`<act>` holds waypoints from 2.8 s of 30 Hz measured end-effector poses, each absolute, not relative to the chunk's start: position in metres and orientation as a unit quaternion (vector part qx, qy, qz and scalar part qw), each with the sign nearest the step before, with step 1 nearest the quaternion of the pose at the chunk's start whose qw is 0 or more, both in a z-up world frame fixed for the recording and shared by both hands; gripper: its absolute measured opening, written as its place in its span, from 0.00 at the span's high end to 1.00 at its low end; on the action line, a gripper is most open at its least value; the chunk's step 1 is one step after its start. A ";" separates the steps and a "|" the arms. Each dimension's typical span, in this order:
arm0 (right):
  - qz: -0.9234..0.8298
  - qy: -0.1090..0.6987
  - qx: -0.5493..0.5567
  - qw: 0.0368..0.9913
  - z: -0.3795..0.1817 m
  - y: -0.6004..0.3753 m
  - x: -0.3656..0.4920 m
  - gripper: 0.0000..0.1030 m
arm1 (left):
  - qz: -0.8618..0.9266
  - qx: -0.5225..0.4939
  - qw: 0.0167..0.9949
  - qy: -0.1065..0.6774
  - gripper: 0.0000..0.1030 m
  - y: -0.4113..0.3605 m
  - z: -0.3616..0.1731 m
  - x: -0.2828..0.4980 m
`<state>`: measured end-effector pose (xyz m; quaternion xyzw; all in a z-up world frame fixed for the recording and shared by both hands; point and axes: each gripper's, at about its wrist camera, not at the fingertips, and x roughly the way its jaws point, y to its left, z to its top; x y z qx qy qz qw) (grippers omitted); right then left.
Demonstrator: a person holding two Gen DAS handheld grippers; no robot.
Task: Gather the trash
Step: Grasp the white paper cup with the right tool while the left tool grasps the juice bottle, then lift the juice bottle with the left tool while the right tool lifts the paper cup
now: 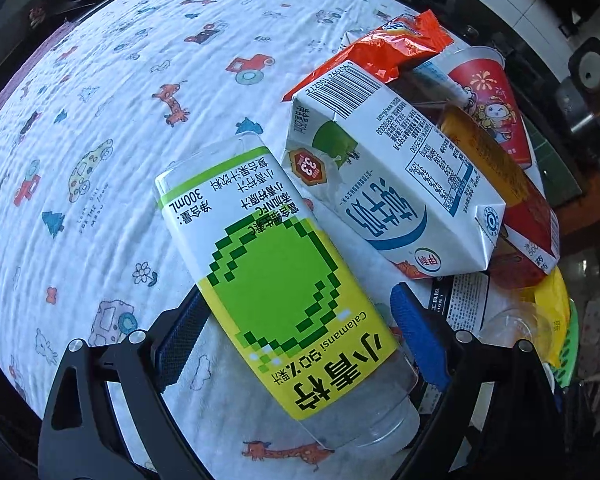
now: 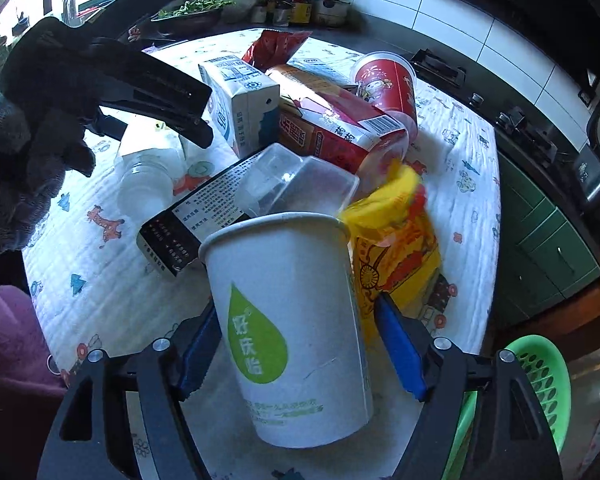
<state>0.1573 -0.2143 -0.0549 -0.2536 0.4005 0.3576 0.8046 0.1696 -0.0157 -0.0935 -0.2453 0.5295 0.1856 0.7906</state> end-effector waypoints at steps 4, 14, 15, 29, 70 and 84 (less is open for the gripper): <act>0.360 0.400 -0.251 0.804 -0.054 -0.211 0.152 0.31 | 0.164 -0.242 0.802 0.522 0.25 -0.011 -0.089 0.165; 0.359 0.399 -0.215 0.816 -0.039 -0.214 0.126 0.39 | 0.093 -0.215 0.828 0.510 0.37 0.003 -0.075 0.135; 0.358 0.396 -0.208 0.820 -0.036 -0.216 0.124 0.39 | 0.086 -0.213 0.830 0.507 0.37 0.005 -0.073 0.132; 0.366 0.416 -0.148 0.820 -0.041 -0.213 0.111 0.33 | 0.040 -0.201 0.854 0.478 0.41 0.014 -0.056 0.115; 0.392 0.394 -0.165 0.815 -0.027 -0.202 0.088 0.40 | -0.009 -0.167 0.871 0.463 0.44 0.005 -0.033 0.099; 0.369 0.367 -0.066 0.851 0.010 -0.249 0.067 0.40 | -0.078 -0.138 0.889 0.430 0.45 -0.036 0.013 0.105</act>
